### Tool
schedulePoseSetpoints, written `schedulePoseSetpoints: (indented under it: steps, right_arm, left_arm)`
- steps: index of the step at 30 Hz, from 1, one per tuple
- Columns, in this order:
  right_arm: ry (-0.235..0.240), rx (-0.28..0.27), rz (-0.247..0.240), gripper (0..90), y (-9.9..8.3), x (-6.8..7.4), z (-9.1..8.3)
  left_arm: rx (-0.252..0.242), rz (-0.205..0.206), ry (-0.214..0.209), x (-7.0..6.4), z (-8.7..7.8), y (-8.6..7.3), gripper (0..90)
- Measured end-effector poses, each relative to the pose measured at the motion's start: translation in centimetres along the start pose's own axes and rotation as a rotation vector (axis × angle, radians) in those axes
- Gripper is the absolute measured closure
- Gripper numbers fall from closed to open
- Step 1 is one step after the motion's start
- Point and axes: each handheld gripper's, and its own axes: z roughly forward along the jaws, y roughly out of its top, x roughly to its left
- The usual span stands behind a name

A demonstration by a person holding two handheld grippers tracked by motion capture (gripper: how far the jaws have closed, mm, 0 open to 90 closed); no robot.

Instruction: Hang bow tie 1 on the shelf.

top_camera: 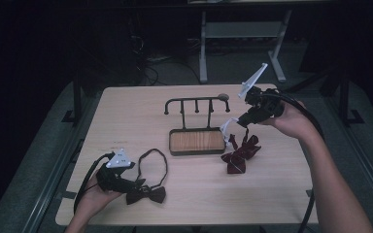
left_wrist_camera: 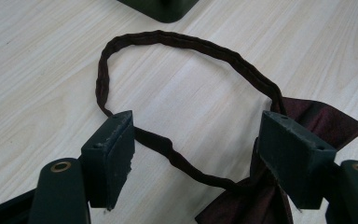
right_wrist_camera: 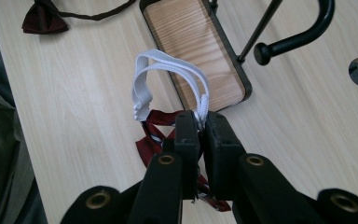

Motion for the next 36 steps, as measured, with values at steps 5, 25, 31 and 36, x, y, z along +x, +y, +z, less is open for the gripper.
schedulePoseSetpoints:
  steps: [5,25,31,36]
  right_arm:
    - [-0.008,0.005,0.012,84.1,0.5,-0.8,-0.2]
    - [-0.026,0.008,0.065,84.1,2.4,-3.3,-0.4]
    - [-0.041,0.008,0.112,84.1,2.7,-4.7,-0.2]
    - [-0.039,0.016,0.13,84.1,2.6,-5.2,0.2]
  left_arm:
    - [0.0,0.001,-0.002,0.0,0.0,0.0,27.9]
    - [-0.005,0.006,-0.001,0.0,-0.1,0.1,27.9]
    - [-0.005,0.009,-0.002,0.0,-0.1,0.1,27.9]
    - [-0.005,0.01,-0.004,0.0,-0.1,0.1,27.9]
